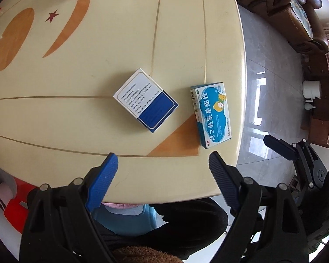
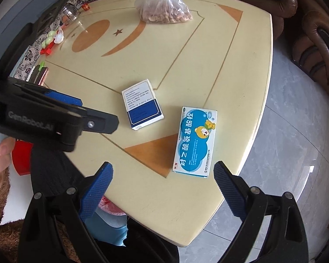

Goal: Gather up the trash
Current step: 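Move both tools back up over the table toward the two medicine boxes, then lower the left tool onto the white-blue box while the right tool approaches the cartoon box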

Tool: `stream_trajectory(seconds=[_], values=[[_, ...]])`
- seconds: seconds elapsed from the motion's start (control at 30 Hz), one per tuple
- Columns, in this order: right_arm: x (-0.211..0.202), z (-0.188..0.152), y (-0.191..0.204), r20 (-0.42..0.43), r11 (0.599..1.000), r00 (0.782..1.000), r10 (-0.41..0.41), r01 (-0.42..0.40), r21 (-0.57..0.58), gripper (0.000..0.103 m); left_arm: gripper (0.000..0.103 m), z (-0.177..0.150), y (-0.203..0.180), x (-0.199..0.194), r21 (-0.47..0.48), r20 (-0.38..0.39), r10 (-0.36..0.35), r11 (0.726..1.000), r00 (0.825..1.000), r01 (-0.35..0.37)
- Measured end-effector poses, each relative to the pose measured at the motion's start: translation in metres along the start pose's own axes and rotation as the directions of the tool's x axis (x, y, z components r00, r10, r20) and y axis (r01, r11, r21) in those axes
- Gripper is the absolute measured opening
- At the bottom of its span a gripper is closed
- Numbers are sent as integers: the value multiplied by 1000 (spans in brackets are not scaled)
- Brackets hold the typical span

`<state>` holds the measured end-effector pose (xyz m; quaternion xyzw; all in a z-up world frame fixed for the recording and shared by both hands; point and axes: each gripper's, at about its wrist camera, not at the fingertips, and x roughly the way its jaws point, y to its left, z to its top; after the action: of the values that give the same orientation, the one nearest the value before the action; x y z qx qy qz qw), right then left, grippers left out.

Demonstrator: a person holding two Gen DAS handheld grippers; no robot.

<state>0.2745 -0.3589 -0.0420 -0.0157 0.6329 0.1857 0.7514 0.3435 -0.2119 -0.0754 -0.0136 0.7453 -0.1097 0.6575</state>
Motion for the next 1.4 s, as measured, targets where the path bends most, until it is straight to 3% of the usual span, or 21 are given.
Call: stream_trajectory(seconds=[0.3,0.63,0.87,1.1,1.3,1.4], values=[[39,12,-16,-45,1000,999,-5,5,6,91,83,24,9,32,-91,-46,-30,996,999,25],[91,16,-32,-113,995,989,-97,98,0,91,83,43,24,67,-221,-65,-66,974,996,50],[108,18,-40,-134,993,984,-117,119,13,91,83,52,32,82,-277,-69,-71,959,995,50],[120,23,-29,-150,988,977,-154,153,-18,91,83,51,43,92,-359,-56,-92,931,994,66],[125,22,-11,-146,979,969,-201,196,-51,91,83,54,44,96,-381,-42,-84,922,996,61],[130,21,-3,-159,975,963,-218,207,-84,97,82,52,49,93,-407,-17,-66,912,998,54]])
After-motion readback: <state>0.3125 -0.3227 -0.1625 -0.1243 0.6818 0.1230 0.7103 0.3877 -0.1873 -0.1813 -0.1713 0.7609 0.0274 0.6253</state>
